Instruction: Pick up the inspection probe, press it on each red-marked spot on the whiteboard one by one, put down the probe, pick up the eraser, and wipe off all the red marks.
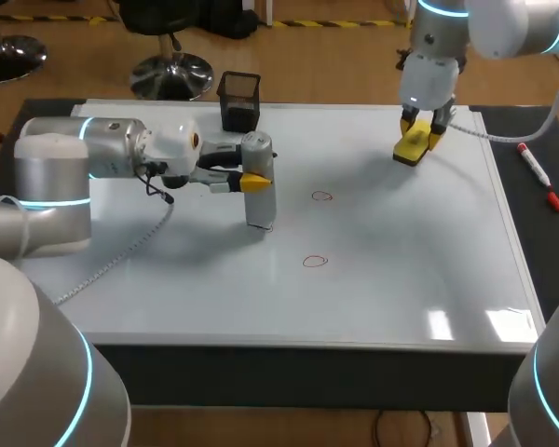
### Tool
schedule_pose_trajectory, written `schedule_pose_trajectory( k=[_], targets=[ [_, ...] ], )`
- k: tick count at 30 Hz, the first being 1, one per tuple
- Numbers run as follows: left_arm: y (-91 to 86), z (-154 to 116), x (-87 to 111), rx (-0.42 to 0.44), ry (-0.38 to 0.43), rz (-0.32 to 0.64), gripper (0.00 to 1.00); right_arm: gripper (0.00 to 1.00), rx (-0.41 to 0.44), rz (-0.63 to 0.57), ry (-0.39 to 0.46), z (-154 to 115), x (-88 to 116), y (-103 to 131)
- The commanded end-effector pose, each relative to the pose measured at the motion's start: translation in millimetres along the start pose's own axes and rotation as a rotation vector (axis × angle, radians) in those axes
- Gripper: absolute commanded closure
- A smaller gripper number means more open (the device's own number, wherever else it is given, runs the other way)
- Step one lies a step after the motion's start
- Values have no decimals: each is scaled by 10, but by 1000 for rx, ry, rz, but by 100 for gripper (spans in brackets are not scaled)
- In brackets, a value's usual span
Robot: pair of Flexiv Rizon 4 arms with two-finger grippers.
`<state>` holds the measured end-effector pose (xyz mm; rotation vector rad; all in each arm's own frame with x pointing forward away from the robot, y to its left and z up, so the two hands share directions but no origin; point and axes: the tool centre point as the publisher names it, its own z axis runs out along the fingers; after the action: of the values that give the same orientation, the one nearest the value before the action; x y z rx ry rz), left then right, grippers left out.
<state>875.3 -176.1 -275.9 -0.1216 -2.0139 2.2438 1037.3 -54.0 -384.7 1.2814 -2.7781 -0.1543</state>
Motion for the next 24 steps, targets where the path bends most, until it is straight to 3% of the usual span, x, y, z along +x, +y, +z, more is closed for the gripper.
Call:
schedule_pose_trajectory(
  k=[1, 24],
  targets=[
    [86, 14, -53, 9, 6, -1, 100, 100, 3, -1, 3, -18, 7, 1],
    [236, 22, -56, -17, 2, -32, 100, 100, 3, -1, 3, -18, 7, 1]
  ],
)
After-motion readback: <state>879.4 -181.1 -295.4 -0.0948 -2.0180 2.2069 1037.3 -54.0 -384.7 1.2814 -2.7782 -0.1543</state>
